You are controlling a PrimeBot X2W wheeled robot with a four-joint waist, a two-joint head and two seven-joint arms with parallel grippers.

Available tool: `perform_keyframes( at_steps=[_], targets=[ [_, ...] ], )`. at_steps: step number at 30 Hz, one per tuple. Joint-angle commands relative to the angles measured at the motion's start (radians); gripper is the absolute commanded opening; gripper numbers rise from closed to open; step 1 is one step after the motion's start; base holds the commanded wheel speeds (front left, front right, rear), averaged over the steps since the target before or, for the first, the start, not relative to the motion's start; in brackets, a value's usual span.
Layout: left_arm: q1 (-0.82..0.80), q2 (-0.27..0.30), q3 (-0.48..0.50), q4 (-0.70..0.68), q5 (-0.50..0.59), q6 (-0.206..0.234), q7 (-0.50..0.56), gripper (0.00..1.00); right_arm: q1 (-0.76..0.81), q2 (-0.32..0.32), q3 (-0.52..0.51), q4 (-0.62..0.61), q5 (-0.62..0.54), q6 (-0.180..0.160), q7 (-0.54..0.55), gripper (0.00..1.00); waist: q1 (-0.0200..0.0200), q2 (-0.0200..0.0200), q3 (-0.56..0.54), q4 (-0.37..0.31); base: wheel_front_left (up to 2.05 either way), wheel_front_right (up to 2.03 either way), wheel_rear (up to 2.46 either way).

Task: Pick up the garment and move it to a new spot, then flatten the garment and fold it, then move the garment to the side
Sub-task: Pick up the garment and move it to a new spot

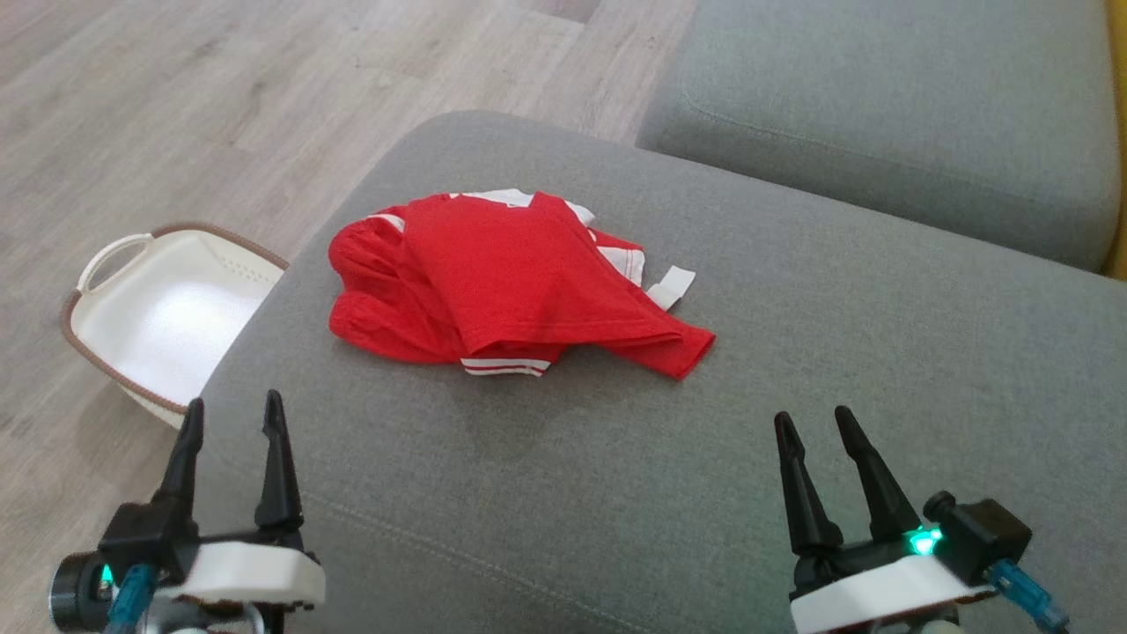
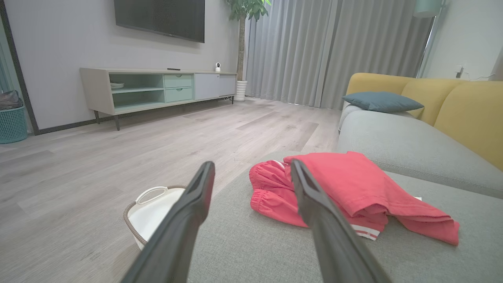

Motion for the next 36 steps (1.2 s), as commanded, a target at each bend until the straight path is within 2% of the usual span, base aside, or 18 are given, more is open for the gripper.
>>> perform_keyframes(
  at_steps=[1, 6, 13, 20, 24, 25, 29, 33, 36],
  targets=[
    [-0.041, -0.001, 0.038, -0.043, -0.002, 0.007, -0.012, 1.00, -0.039, -0.009, 0.020, -0.030, 0.003, 0.004, -0.011, 1.00, 0.0000, 0.0000, 0.010, -0.008, 0.00, 0.00, 0.00],
    [-0.068, -0.001, 0.061, -0.046, -0.004, -0.001, -0.012, 1.00, -0.055, -0.009, 0.011, -0.036, -0.012, 0.004, -0.011, 1.00, 0.0000, 0.0000, 0.051, -0.028, 0.00, 0.00, 0.00],
    [-0.188, 0.021, 0.117, -0.023, -0.009, -0.051, -0.012, 1.00, -0.106, -0.009, -0.041, -0.058, -0.062, 0.004, -0.011, 1.00, 0.0000, 0.0000, 0.160, -0.054, 0.00, 0.00, 0.00],
    [-0.373, 0.112, 0.110, 0.094, 0.007, -0.117, -0.012, 1.00, -0.155, -0.009, -0.141, -0.094, -0.126, 0.004, -0.011, 1.00, 0.0000, 0.0000, 0.267, -0.094, 0.00, 0.00, 0.00],
    [-0.494, 0.180, 0.061, 0.239, 0.005, -0.139, -0.012, 1.00, -0.176, -0.009, -0.198, -0.111, -0.151, 0.004, -0.011, 1.00, 0.0000, 0.0000, 0.318, -0.123, 0.00, 0.00, 0.00],
    [-0.494, 0.180, 0.061, 0.239, 0.005, -0.139, -0.012, 1.00, -0.176, -0.009, -0.198, -0.111, -0.151, 0.004, -0.011, 1.00, 0.0000, 0.0000, 0.318, -0.123, 0.00, 0.00, 0.00],
    [-0.630, 0.252, -0.052, 0.392, -0.032, -0.149, 0.043, 1.00, -0.190, -0.009, -0.233, -0.125, -0.171, 0.004, -0.011, 1.00, 0.0000, 0.0000, 0.359, -0.145, 0.00, 0.00, 0.00],
    [-0.757, 0.332, -0.240, 0.494, -0.128, -0.149, 0.128, 1.00, -0.196, -0.009, -0.247, -0.134, -0.189, 0.004, -0.011, 1.00, 0.0000, 0.0000, 0.394, -0.156, 0.00, 0.00, 0.00],
    [-0.845, 0.371, -0.346, 0.557, -0.221, -0.149, 0.186, 1.00, -0.201, -0.009, -0.247, -0.141, -0.200, 0.004, -0.011, 1.00, 0.0000, 0.0000, 0.417, -0.161, 0.00, 0.00, 0.00]
  ],
)
